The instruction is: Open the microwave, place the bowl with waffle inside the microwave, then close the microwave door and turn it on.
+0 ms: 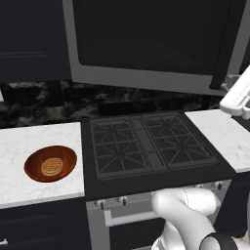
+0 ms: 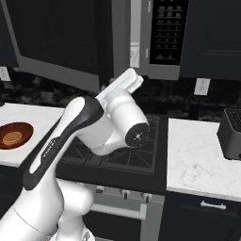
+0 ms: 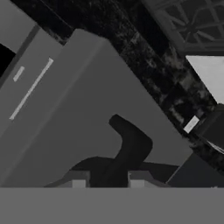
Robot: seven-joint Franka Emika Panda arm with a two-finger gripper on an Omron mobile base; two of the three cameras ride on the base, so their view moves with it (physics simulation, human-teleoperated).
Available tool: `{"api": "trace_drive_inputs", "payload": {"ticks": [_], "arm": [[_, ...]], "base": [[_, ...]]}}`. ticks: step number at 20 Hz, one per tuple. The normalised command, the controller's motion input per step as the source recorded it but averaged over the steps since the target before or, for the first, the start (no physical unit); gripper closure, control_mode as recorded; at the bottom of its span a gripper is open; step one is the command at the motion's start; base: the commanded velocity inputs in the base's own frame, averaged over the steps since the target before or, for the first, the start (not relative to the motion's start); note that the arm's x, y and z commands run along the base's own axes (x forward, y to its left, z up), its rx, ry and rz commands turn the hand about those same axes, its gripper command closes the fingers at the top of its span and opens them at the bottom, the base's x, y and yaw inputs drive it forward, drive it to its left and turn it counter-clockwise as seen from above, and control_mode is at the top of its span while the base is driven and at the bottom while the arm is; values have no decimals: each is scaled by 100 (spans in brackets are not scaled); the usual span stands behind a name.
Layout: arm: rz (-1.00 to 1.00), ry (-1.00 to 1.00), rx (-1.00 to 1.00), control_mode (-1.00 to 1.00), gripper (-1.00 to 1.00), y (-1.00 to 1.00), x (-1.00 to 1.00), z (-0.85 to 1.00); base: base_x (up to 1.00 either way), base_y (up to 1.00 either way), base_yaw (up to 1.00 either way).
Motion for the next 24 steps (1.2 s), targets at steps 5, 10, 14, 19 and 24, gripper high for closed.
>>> {"api": "trace_drive_inputs", "payload": {"ticks": [5, 10, 14, 19, 24], "arm": [[0, -2, 7, -100, -100, -91, -100, -36], [14, 0, 11, -100, -100, -100, 13, -16], [39, -1, 1, -100, -100, -90, 97, 0], [46, -16, -6, -100, -100, -26, 81, 0], [34, -35, -22, -100, -100, 45, 17, 1]], "base": [[0, 0, 0], [0, 0, 0], [0, 0, 0], [0, 0, 0], [0, 0, 0]]}}
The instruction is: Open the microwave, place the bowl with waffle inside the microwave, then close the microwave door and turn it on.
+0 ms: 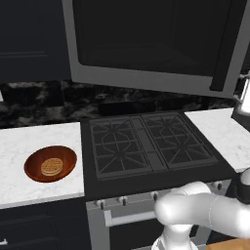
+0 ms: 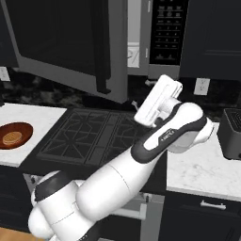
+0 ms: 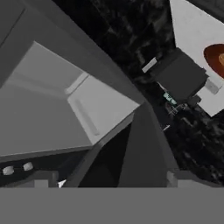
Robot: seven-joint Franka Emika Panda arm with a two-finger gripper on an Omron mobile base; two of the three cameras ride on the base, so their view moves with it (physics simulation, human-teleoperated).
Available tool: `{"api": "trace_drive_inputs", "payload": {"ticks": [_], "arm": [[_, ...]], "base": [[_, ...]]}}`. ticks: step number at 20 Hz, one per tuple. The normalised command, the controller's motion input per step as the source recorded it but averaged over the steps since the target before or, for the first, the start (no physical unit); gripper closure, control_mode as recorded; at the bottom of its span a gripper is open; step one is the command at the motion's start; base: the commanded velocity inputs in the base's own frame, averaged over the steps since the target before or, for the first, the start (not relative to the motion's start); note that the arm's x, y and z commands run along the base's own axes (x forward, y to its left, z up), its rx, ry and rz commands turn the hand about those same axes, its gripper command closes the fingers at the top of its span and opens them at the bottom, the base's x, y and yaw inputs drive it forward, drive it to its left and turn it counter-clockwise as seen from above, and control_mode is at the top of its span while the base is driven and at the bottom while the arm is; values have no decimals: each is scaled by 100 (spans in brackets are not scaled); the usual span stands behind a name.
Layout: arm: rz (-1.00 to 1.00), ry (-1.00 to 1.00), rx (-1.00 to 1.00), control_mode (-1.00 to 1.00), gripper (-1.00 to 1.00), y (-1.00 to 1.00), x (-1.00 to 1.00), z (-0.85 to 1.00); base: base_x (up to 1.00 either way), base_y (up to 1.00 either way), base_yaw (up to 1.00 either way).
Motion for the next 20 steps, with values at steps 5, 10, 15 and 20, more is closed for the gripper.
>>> {"api": "trace_drive_inputs", "payload": {"ticks": [5, 10, 15, 20], "arm": [[18, -21, -21, -100, -100, 100, -25, 6], [27, -18, -13, -100, -100, 100, -90, 0], [20, -31, -11, -100, -100, 100, -100, 0], [17, -31, -12, -100, -100, 100, -100, 0]], "base": [[0, 0, 0], [0, 0, 0], [0, 0, 0], [0, 0, 0]]}}
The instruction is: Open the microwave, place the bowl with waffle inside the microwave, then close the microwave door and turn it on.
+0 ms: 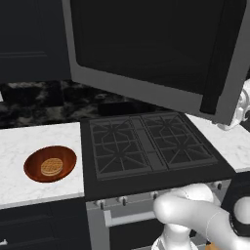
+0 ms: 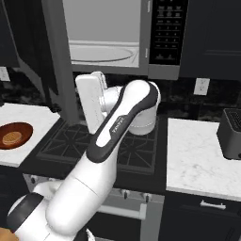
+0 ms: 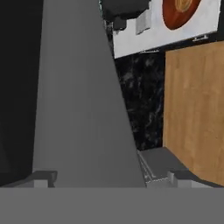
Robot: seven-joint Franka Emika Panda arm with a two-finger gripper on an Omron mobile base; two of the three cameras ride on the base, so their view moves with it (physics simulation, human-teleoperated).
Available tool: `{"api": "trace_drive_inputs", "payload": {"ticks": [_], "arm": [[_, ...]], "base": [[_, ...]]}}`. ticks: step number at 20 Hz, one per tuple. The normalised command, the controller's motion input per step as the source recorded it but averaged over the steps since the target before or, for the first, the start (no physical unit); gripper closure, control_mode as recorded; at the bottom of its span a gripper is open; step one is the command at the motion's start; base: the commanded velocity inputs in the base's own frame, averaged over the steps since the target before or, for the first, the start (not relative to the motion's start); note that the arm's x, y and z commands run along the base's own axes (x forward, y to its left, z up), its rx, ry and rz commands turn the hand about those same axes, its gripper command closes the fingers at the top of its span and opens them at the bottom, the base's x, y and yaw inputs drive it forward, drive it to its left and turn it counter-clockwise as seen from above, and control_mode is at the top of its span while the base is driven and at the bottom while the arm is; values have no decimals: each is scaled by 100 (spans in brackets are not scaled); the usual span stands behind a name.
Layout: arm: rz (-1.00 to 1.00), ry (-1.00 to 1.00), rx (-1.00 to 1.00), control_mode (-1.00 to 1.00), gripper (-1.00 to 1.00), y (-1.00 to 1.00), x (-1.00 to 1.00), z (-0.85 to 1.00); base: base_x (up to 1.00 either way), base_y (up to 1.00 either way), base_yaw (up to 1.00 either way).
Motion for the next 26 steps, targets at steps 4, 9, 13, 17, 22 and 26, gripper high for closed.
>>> {"api": "trace_drive_inputs", "payload": {"ticks": [4, 9, 13, 17, 22, 26], "arm": [[14, -21, -12, -100, -100, 100, -100, 0], [8, -8, -9, -100, -100, 100, -95, -12], [1, -1, -3, -100, -100, 100, -58, -28], [0, 0, 0, -100, -100, 100, -30, -24], [-6, 0, -1, -100, -100, 96, 3, -1], [-9, 5, 1, -100, -100, -2, 51, -30]], "base": [[0, 0, 0], [0, 0, 0], [0, 0, 0], [0, 0, 0], [0, 0, 0], [0, 0, 0]]}}
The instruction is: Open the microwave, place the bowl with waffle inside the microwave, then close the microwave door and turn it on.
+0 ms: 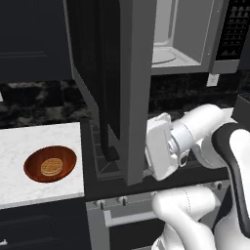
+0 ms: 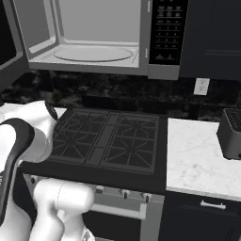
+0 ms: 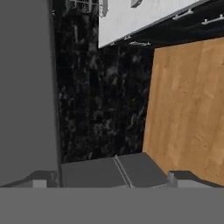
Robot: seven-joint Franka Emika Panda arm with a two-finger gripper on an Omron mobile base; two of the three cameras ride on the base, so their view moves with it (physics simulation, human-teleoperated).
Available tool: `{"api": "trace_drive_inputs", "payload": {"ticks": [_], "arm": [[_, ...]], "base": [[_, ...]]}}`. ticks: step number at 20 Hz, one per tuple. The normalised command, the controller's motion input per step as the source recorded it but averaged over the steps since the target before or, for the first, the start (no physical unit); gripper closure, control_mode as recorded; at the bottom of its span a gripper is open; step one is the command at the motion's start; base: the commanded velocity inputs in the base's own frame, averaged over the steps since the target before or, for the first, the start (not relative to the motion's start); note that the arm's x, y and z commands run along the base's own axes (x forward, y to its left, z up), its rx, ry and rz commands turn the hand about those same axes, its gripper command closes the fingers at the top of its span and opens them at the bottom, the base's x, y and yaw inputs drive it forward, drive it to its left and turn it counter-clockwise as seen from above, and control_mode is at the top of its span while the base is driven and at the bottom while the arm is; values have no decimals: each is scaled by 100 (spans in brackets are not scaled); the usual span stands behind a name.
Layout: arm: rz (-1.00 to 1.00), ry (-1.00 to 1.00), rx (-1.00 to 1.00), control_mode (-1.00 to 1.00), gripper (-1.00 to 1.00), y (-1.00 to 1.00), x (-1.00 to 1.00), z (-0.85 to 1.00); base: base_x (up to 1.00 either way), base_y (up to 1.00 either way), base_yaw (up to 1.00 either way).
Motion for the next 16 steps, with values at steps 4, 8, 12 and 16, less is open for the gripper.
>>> {"api": "trace_drive_inputs", "payload": {"ticks": [4, 8, 12, 16], "arm": [[0, 11, 1, -100, -100, -48, 99, -79], [0, 4, -1, -100, -100, 2, 100, -57], [0, 0, -5, -100, -100, 56, 100, -51], [-1, 3, -8, -100, -100, 64, 100, -52]], "base": [[0, 0, 0], [0, 0, 0], [0, 0, 0], [0, 0, 0]]}}
